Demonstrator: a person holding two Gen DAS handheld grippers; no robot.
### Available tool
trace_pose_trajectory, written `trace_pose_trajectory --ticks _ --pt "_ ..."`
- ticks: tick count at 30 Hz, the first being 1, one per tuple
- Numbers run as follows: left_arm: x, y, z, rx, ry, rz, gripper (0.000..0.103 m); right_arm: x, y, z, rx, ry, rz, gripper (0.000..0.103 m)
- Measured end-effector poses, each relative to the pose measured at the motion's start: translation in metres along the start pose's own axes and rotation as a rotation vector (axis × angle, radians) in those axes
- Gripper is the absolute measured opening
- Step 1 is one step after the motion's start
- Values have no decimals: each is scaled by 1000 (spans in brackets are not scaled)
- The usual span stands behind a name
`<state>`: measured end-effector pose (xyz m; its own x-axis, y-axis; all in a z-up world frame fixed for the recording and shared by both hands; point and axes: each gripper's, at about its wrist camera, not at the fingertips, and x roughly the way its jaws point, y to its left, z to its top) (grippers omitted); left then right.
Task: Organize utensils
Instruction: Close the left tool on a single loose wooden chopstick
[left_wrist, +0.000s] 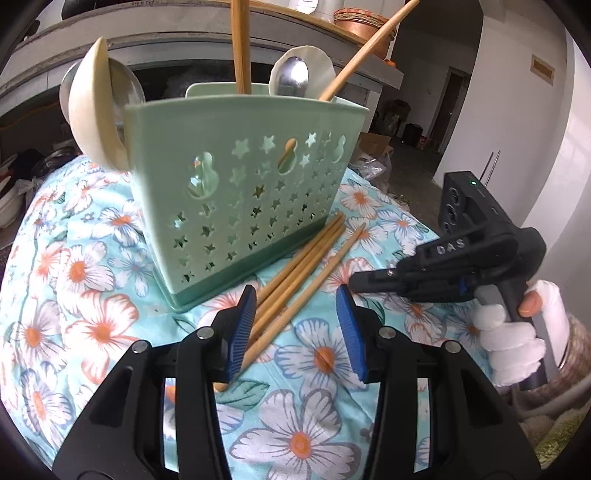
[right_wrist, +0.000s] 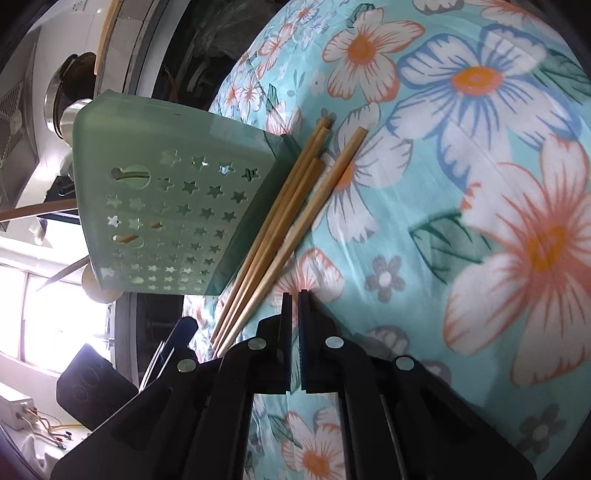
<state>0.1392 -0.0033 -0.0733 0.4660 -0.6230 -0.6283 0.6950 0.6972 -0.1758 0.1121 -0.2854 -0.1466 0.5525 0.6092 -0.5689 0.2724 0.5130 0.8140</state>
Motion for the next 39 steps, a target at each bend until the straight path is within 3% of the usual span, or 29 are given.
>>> trace_pose_trajectory --ticks 11,20,25,31,39 --pt "9 -18 4 65 13 -5 43 -21 -17 -21 22 7 6 1" --pt "33 -66 7 385 54 120 38 -48 -22 -16 8 -57 -3 5" --pt "60 -86 8 539 97 167 26 -59 -32 -11 30 -87 -1 5" --pt "90 -88 17 585 157 165 14 -65 -41 -11 42 -99 11 5" --pt "106 -84 17 596 202 187 11 -62 -44 -10 48 -100 29 5"
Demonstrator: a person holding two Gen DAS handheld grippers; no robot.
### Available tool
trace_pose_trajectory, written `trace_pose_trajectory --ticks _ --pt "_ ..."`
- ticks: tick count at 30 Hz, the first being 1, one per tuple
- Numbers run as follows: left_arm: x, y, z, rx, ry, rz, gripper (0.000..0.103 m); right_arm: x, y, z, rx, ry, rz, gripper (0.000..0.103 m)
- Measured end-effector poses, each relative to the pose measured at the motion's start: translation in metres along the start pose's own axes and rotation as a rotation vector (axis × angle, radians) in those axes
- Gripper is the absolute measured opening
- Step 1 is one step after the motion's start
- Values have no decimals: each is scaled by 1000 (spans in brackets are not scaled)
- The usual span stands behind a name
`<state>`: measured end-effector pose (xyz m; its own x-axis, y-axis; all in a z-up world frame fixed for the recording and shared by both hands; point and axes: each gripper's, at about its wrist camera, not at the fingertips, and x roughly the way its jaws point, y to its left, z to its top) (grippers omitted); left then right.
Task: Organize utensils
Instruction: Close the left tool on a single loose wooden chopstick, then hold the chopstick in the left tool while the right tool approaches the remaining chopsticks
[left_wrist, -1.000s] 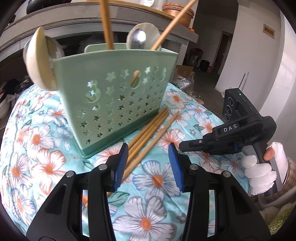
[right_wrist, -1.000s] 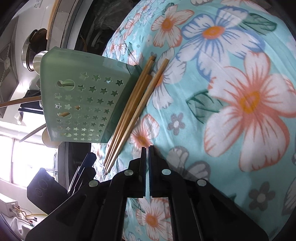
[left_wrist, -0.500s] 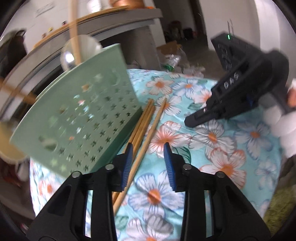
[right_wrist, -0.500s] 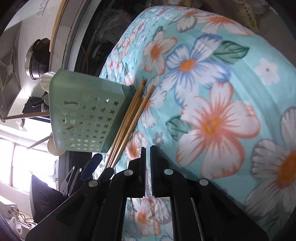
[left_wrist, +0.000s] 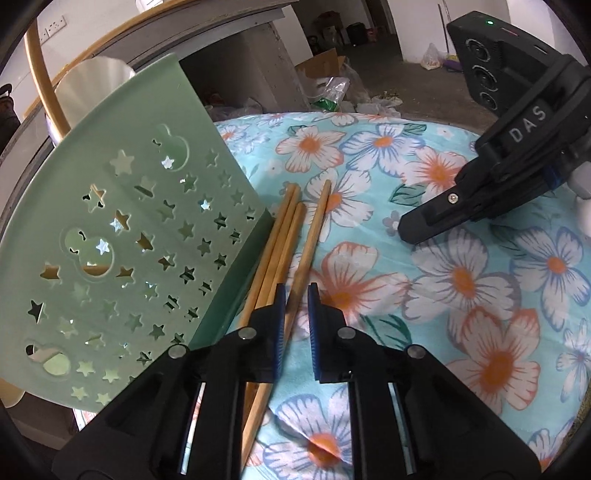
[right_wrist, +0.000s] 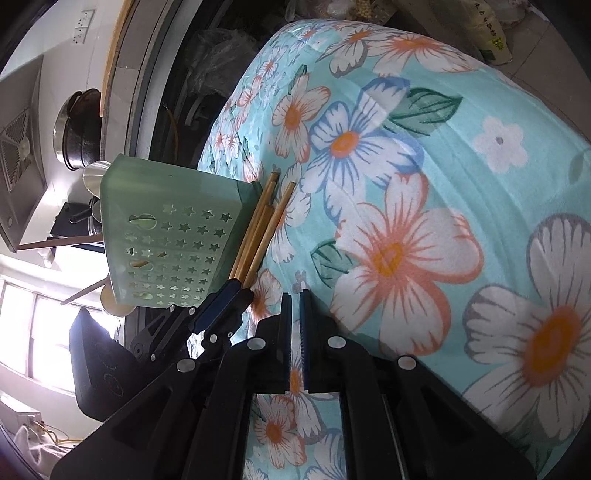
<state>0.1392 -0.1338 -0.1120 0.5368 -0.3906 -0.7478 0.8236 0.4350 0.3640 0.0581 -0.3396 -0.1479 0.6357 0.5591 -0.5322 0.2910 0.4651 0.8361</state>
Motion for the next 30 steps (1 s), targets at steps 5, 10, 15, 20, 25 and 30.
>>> trace_pose_trajectory --ticks 5,10,15,20,25,30 --pt "3 2 1 -3 10 -1 8 1 -1 0 2 3 10 5" --pt "-3 4 0 -19 24 -18 7 1 -3 0 4 5 18 5" --pt "-15 6 -11 -56 61 -41 7 2 -4 1 0 8 20 5" --pt "-27 11 -25 -129 102 -71 7 3 -4 1 -2 9 23 5" --pt "-39 10 -36 -175 141 -97 7 3 -4 2 -3 9 24 5" --pt "-45 10 -42 -198 158 -121 8 3 -4 2 -2 9 24 5"
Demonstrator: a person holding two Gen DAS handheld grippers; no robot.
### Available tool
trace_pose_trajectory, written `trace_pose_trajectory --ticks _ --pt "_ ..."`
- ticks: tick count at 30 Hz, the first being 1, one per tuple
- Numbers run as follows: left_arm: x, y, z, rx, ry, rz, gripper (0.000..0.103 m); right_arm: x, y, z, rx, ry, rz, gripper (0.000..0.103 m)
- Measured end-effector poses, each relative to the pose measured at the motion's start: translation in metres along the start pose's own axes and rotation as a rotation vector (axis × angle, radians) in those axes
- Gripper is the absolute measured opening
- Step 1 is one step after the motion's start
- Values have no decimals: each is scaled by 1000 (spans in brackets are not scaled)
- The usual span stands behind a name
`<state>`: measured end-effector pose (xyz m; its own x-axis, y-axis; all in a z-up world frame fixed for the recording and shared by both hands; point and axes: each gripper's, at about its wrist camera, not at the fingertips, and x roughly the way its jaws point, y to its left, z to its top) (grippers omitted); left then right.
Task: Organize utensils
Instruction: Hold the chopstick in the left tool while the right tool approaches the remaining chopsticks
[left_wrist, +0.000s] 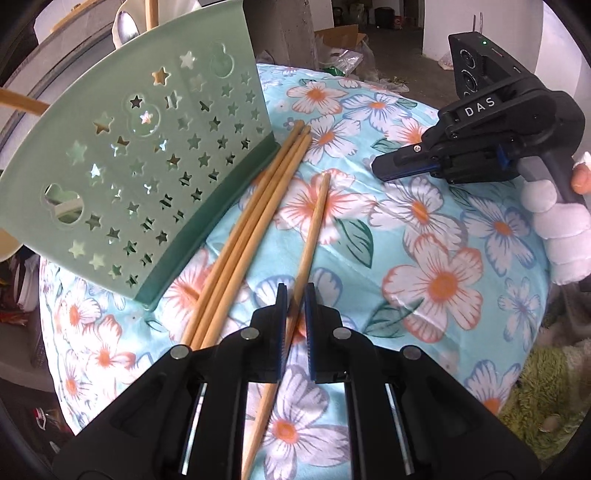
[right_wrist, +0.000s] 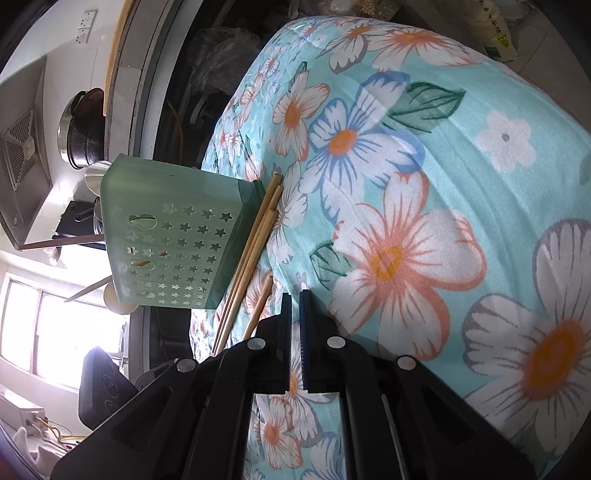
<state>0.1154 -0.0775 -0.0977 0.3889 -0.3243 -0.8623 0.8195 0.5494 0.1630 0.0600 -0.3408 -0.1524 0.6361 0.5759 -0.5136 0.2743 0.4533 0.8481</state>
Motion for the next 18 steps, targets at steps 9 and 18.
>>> trace_pose_trajectory --ticks 9,18 --pt "12 -5 19 0 -2 -64 23 1 0 1 9 2 9 5" --pt "32 -2 36 -35 -16 -100 23 1 -1 3 21 7 21 5"
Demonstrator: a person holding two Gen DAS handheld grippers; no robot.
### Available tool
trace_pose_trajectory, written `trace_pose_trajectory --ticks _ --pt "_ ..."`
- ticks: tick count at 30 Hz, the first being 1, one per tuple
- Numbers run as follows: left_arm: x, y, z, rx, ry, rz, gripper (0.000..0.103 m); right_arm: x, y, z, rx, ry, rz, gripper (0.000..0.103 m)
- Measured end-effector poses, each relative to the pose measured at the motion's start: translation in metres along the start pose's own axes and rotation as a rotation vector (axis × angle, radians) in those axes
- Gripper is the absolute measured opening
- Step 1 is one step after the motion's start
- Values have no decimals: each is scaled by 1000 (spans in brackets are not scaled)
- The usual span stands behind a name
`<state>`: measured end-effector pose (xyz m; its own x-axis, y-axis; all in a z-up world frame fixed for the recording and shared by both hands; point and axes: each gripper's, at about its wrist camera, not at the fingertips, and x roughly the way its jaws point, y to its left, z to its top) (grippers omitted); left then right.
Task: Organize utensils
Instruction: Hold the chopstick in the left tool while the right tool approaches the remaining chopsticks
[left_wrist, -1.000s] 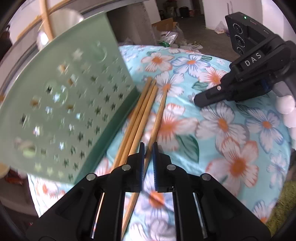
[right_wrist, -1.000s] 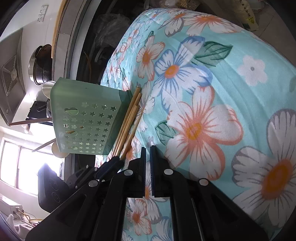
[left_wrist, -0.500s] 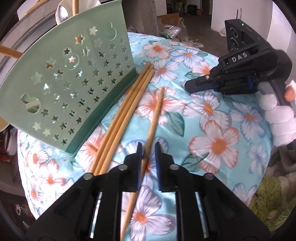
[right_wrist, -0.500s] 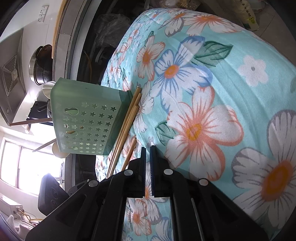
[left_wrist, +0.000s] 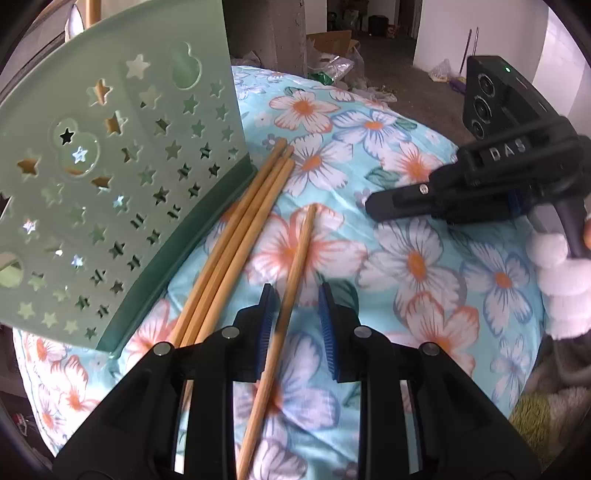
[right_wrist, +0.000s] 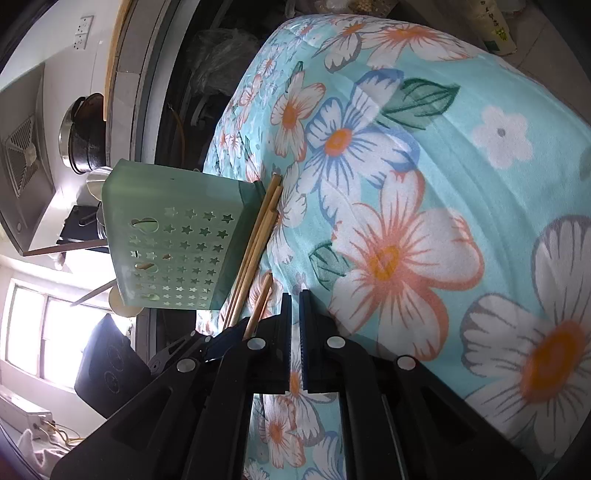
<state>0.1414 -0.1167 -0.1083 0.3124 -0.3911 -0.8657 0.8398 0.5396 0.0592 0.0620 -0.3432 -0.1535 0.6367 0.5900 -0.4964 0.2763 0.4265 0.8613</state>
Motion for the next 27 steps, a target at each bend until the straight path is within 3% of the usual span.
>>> trace_pose_trajectory --ticks 9,17,27 --pt "2 2 5 -8 -25 -3 10 0 1 1 13 0 14 9" --pt "-15 9 -10 -32 -45 -5 5 -1 20 -2 -24 -18 26 41" --pt "-56 20 -46 -82 -109 10 5 3 32 -1 -1 -18 40 44"
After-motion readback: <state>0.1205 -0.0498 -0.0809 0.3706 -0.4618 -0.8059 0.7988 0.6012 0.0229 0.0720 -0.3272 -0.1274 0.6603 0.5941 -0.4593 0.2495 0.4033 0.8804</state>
